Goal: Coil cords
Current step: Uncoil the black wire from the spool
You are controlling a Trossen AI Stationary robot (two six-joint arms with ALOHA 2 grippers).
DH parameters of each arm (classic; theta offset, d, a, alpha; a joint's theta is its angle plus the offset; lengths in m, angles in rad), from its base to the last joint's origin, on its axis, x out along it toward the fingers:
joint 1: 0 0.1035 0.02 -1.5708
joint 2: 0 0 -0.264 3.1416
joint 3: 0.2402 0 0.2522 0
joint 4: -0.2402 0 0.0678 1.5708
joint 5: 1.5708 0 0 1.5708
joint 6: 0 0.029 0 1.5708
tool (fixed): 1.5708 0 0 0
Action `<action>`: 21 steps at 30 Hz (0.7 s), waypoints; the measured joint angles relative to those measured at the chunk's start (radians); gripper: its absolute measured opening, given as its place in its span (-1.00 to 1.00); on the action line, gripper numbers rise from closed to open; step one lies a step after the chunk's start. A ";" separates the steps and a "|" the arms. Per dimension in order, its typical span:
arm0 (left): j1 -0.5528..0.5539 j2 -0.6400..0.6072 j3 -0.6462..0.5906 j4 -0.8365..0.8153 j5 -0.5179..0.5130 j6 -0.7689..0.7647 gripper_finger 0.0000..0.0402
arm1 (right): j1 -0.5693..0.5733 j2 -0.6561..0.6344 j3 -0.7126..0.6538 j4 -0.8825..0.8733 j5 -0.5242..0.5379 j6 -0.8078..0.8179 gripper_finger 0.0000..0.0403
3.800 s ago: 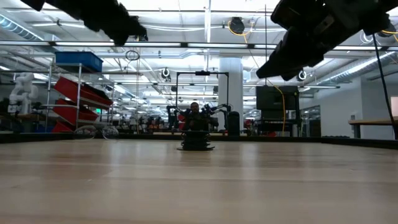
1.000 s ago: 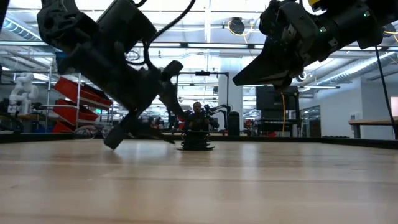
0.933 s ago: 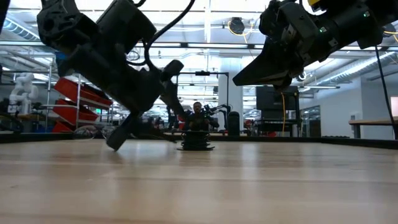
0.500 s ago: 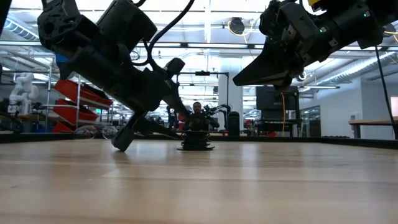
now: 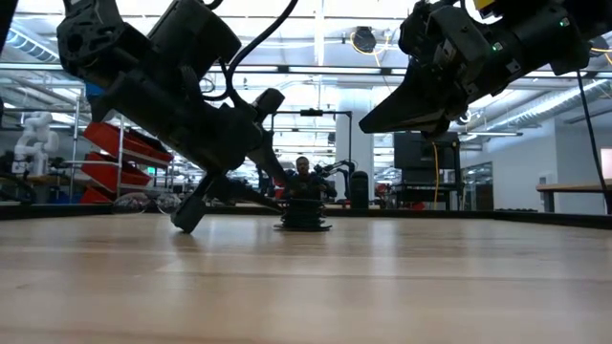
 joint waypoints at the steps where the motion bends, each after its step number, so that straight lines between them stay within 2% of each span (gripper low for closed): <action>1: 0.000 0.000 0.000 0.001 0.009 0.000 -0.35 | 0.000 0.000 0.000 0.000 0.000 0.000 -1.00; 14: 0.000 0.000 -0.001 0.015 0.021 0.001 -0.63 | 0.000 0.000 0.000 0.000 0.000 0.000 -1.00; 21: 0.000 0.001 -0.002 0.054 0.068 -0.003 -0.86 | 0.000 0.000 0.000 0.000 0.000 0.000 -1.00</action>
